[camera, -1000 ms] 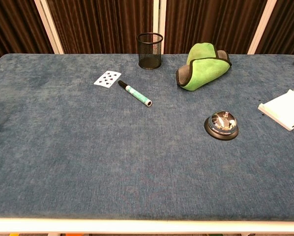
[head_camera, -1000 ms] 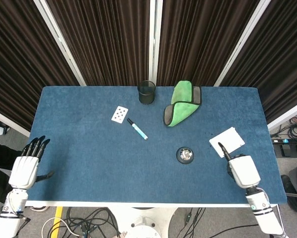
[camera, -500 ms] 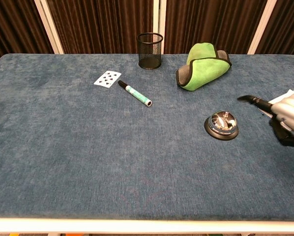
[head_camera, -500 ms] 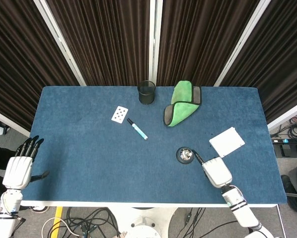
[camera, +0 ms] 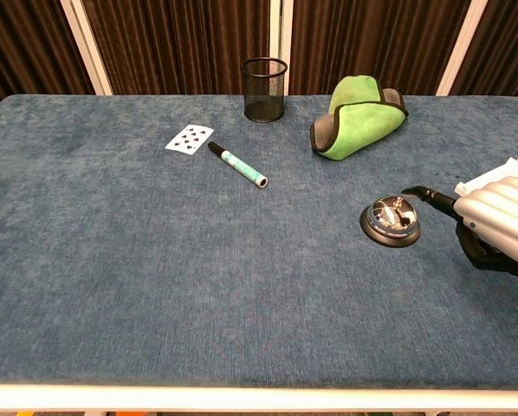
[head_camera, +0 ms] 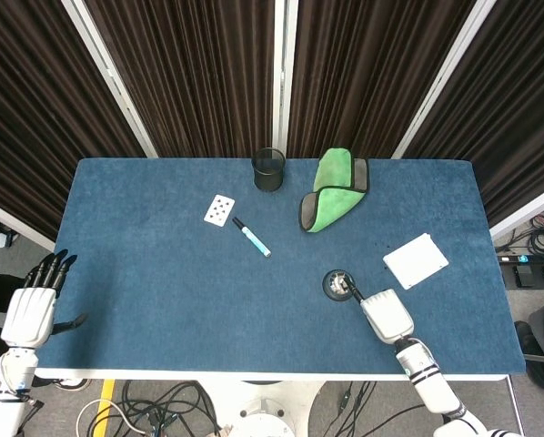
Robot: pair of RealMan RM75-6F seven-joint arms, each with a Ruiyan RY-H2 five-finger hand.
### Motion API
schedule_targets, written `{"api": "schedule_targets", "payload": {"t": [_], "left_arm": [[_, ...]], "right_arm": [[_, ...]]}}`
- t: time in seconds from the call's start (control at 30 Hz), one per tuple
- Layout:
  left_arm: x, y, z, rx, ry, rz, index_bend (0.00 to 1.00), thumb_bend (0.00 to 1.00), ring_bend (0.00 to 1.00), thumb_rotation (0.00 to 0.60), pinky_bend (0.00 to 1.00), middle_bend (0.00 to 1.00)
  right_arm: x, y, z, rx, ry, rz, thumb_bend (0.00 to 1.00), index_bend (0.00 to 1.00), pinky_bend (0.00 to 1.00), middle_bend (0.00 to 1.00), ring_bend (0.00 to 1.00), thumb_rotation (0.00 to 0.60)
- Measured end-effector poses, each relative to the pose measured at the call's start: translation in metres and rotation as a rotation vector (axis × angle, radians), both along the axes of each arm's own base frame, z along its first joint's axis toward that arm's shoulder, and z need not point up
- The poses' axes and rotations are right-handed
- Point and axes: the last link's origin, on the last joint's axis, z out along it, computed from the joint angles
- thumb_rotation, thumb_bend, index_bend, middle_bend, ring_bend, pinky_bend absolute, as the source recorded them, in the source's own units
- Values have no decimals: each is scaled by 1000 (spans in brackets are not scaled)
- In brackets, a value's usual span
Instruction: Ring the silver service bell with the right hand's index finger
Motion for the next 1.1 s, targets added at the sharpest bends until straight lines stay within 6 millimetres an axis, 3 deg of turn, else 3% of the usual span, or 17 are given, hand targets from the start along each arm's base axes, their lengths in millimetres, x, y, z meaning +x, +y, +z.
{"api": "schedule_targets", "payload": {"t": [0.23,0.57,0.87,1.1], "left_arm": [[-3,-1,1,5,-2,5,89,27,0,600,156,11],[-3,-1,1,5,-4,2,90,27,0,600,156,11],[-4,-2,2,7,-3,6,90,27,0,600,156,11],[-4,-2,2,7,-5,1,90,27,0,600,156,11]], "right_arm": [[-1,-2,-7,18,18,-9,1000,0,742,845,782,600],[6,-1,2,-17,-26,23,1000,0,742,844,782,600],[0,0,-10,26,19,-10,1000,0,742,845,782,600],[7,-2,-1,-14,-24,21,1000,0,742,845,782,600]]}}
